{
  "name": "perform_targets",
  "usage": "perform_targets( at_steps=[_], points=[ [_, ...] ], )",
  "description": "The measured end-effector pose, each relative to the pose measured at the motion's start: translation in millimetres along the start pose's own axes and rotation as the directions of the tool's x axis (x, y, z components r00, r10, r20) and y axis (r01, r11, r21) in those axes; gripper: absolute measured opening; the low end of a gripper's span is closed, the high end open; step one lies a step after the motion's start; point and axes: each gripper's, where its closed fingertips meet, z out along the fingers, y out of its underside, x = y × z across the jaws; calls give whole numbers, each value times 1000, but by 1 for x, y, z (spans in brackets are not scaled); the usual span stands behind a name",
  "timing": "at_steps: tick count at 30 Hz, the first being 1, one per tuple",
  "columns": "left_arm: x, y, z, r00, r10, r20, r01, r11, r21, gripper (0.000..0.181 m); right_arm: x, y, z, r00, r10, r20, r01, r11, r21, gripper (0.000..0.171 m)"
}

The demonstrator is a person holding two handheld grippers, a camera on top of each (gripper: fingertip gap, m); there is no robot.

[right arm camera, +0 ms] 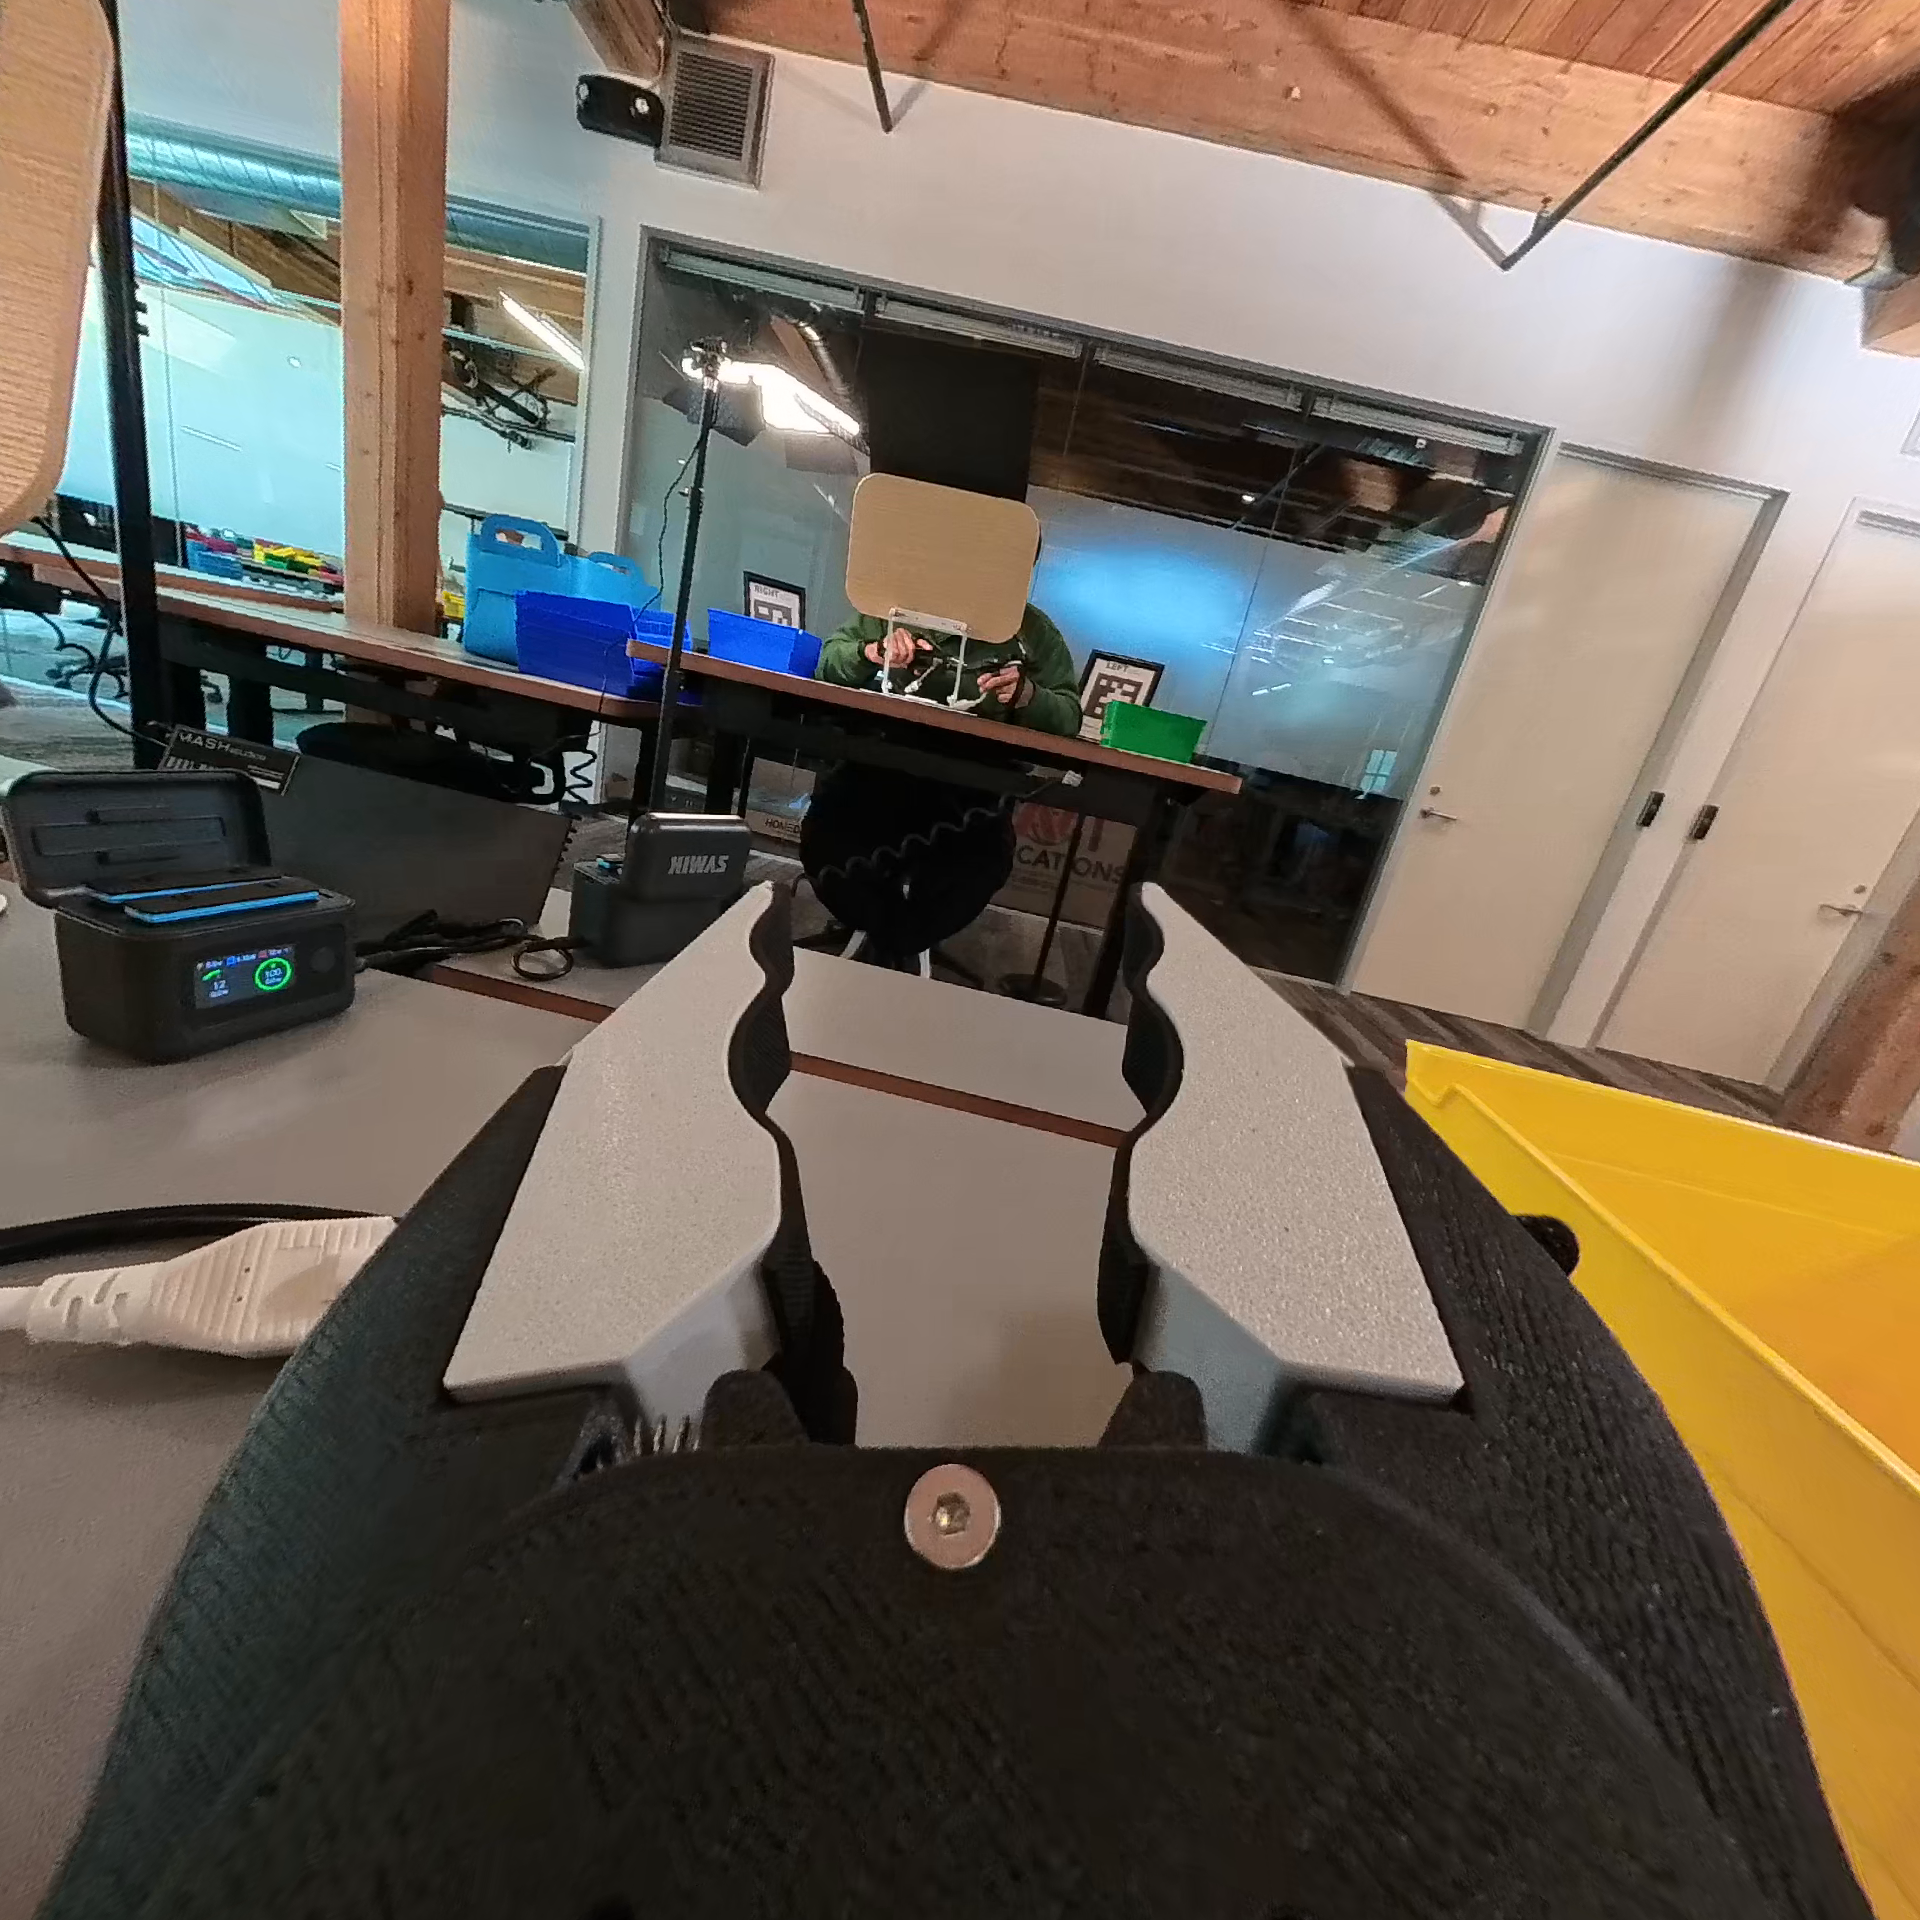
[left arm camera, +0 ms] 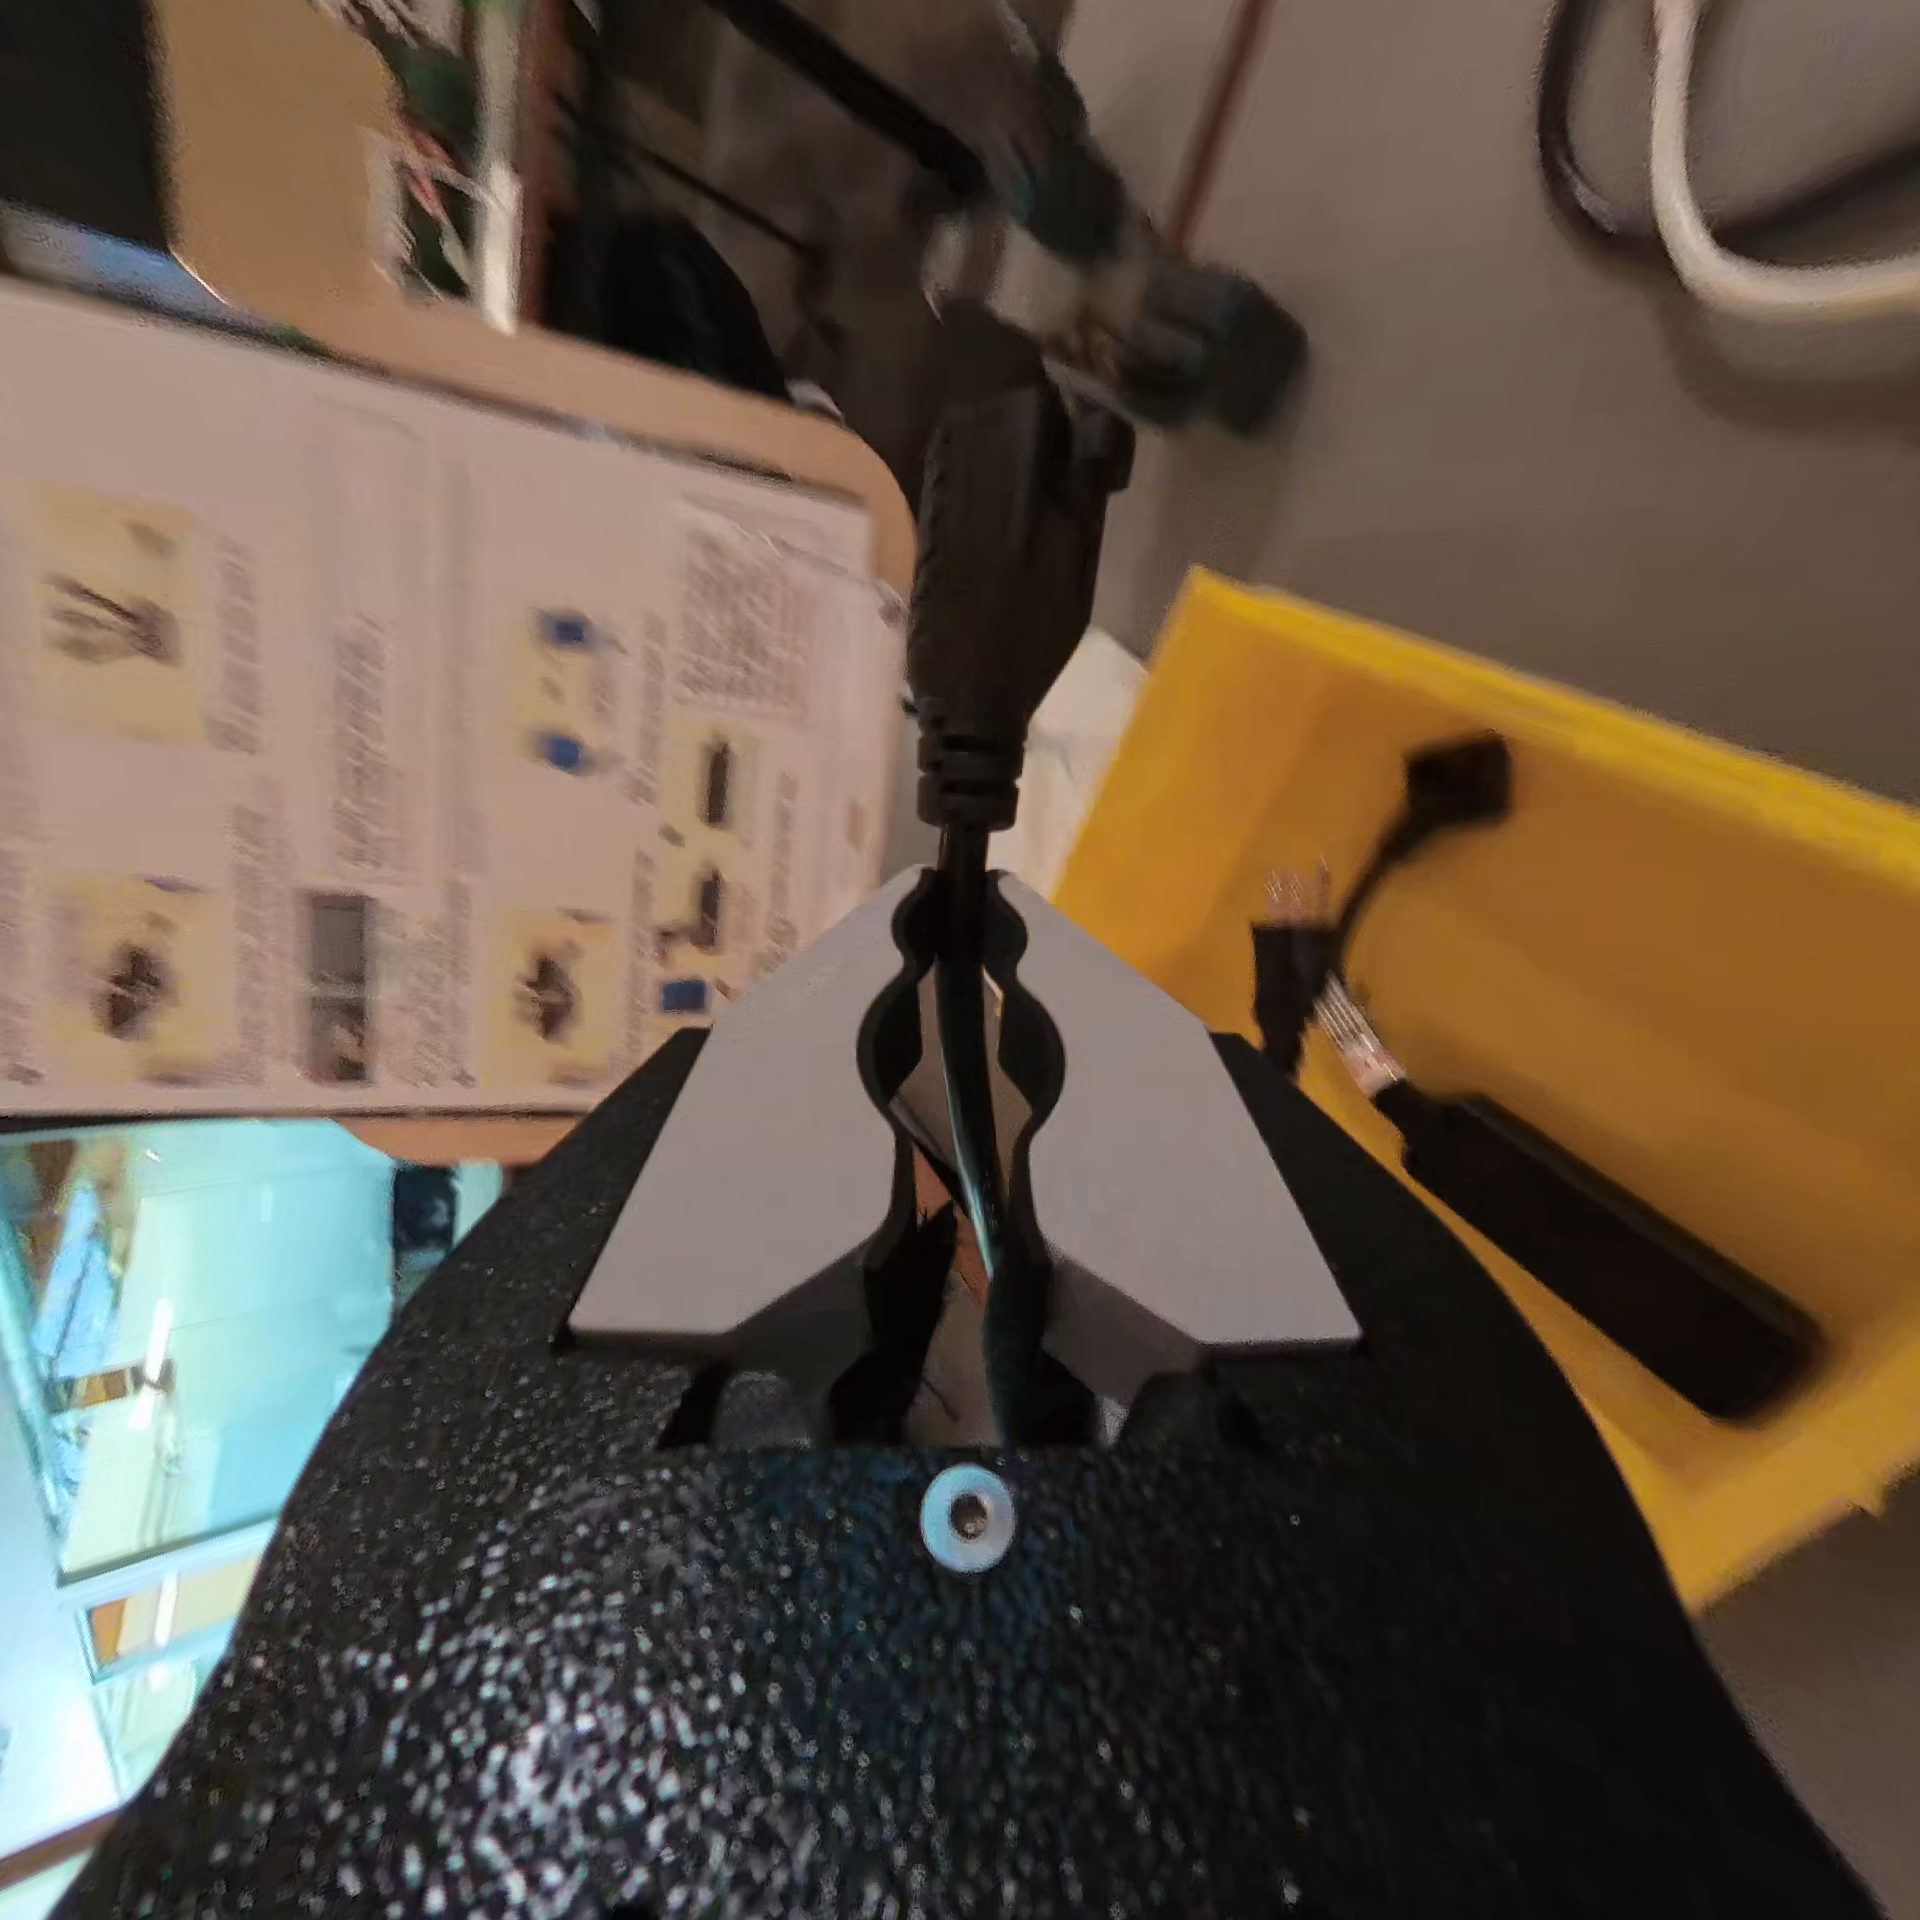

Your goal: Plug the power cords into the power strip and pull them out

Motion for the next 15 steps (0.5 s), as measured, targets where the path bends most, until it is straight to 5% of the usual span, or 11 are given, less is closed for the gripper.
perform_targets(
  at_steps=[8, 15],
  points=[
    [-13, -136, 47, 994, 86, 62, -99, 965, 241, 6, 0, -1, -1, 1000, -6, -1, 6, 1000, 2, 63],
    [17, -199, 135, 984, 90, 157, -132, 948, 288, 6, 4, -3, -1, 1000, -4, -9, 4, 1000, 9, 63]
  ],
)
